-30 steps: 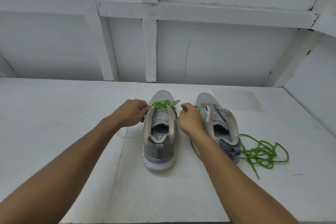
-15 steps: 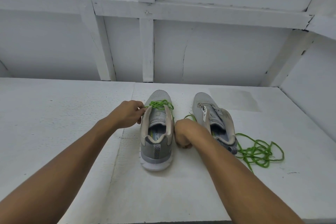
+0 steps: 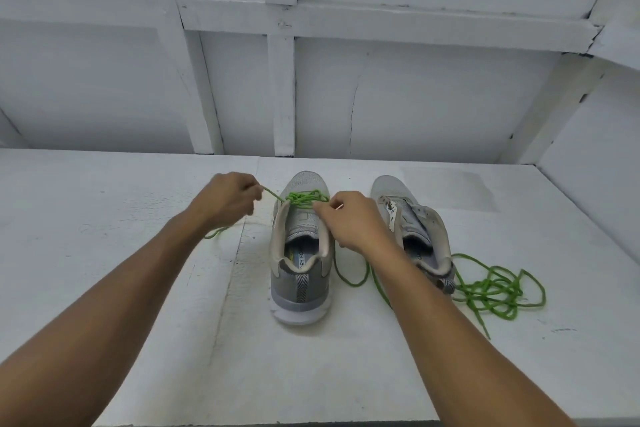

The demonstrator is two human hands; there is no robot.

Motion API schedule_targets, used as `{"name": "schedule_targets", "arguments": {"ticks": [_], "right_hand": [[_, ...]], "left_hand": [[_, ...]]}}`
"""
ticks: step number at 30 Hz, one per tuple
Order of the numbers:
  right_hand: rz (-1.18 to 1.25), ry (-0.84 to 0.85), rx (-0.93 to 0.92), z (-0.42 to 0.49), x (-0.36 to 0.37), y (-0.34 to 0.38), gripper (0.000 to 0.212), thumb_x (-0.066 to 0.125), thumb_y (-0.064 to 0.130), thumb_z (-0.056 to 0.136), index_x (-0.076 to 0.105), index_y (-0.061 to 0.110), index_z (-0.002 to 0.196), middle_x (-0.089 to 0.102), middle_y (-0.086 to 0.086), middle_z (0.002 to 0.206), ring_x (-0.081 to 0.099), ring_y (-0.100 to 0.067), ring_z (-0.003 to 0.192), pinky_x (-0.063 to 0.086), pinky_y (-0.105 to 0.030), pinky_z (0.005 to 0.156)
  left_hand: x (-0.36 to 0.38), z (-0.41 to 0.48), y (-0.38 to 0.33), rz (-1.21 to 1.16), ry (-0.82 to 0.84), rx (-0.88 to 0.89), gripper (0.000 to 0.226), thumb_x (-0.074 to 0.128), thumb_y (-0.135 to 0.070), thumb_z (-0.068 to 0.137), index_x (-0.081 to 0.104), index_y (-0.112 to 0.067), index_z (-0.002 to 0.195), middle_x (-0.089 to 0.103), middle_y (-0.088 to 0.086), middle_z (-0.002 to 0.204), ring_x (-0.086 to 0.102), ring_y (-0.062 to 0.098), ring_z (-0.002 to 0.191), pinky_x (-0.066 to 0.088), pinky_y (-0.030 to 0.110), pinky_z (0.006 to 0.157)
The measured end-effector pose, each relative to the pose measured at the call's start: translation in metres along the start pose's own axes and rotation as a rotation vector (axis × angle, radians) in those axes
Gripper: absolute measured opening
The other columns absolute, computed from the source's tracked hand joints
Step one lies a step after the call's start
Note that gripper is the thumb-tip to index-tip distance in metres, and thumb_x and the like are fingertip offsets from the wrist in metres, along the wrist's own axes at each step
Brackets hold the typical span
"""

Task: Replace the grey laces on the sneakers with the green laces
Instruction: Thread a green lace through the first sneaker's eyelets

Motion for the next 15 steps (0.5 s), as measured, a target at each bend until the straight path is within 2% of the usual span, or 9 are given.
{"name": "schedule_targets", "arguments": {"ticks": [3,8,12,15], "right_hand": [[0.022,-0.018,0.006,0.001,0.004,-0.005,0.032,0.053,0.046,0.093,0.066,0.019,0.081,0.067,0.0,0.079,0.065,-0.026,0.068,0.054,-0.033,0.07],[0.03,-0.021,0.003,0.002,0.004,-0.005,0.03,0.052,0.042,0.093,0.064,0.019,0.079,0.066,-0.002,0.074,0.066,-0.025,0.069,0.055,-0.035,0.073],[0.039,-0.028,0.011,0.002,0.005,-0.006,0.029,0.05,0.037,0.093,0.063,0.016,0.077,0.067,-0.004,0.075,0.067,-0.028,0.072,0.056,-0.04,0.076],[0.042,-0.032,0.008,0.003,0.006,-0.006,0.028,0.05,0.036,0.093,0.062,0.016,0.078,0.068,-0.006,0.075,0.067,-0.03,0.073,0.056,-0.043,0.076]], "left_hand": [[-0.019,0.001,0.008,-0.028,-0.106,-0.033,0.028,0.045,-0.022,0.1,0.068,-0.011,0.086,0.068,0.001,0.072,0.058,0.011,0.071,0.039,0.026,0.061],[-0.028,0.003,0.011,-0.032,-0.159,-0.052,0.029,0.046,-0.022,0.099,0.068,-0.011,0.084,0.068,0.002,0.072,0.058,0.015,0.076,0.037,0.026,0.062],[-0.035,0.006,0.012,-0.117,-0.302,-0.108,0.028,0.044,-0.017,0.097,0.067,-0.008,0.085,0.066,0.005,0.072,0.056,0.013,0.069,0.037,0.025,0.057],[-0.04,0.007,0.013,-0.164,-0.364,-0.171,0.028,0.043,-0.016,0.095,0.067,-0.004,0.088,0.066,0.008,0.075,0.055,0.014,0.067,0.036,0.028,0.059]]}}
Point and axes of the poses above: each hand's wrist, its own z-axis towards the middle knuckle, its own x-axis out of the palm, y = z × x, the point moved 1 cm from there along z, towards the middle knuckle
